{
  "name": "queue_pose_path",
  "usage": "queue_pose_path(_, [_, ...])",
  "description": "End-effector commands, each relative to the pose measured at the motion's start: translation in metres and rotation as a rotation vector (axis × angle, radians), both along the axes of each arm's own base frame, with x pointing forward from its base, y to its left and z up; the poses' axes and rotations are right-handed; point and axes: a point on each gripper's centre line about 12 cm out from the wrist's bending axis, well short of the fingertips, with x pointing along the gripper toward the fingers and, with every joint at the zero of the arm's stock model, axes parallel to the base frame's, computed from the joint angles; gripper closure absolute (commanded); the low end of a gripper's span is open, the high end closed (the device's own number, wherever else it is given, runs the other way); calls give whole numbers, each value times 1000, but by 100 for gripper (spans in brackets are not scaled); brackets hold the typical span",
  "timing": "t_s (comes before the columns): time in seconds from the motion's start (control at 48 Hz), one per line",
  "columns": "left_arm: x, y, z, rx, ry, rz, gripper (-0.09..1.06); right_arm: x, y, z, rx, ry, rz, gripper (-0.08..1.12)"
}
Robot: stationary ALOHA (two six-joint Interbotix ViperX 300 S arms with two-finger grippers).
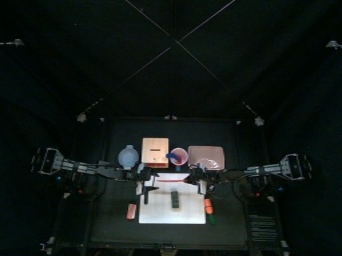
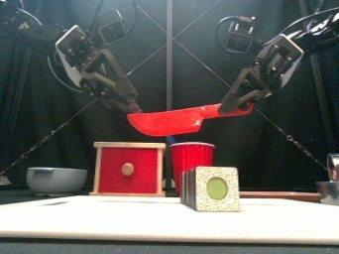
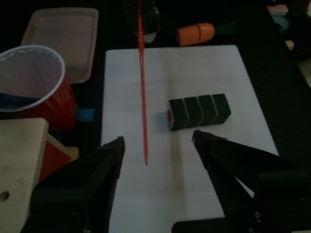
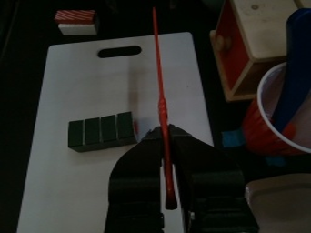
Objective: Place sushi on board then cut the sushi with the knife then place the pieces on the plate
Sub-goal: Grasp knife edge with left hand
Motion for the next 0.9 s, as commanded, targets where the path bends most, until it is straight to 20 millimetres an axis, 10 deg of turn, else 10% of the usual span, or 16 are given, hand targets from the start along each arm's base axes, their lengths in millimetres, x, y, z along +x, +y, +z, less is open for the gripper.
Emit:
queue_pose_path(0.021, [13, 0, 6, 12, -19, -7, 5, 3, 4, 11, 6, -37, 11, 69])
queue_pose_path(0.896, [20, 2, -11, -4, 43, 14, 42, 3, 7, 7, 27, -25, 7, 69])
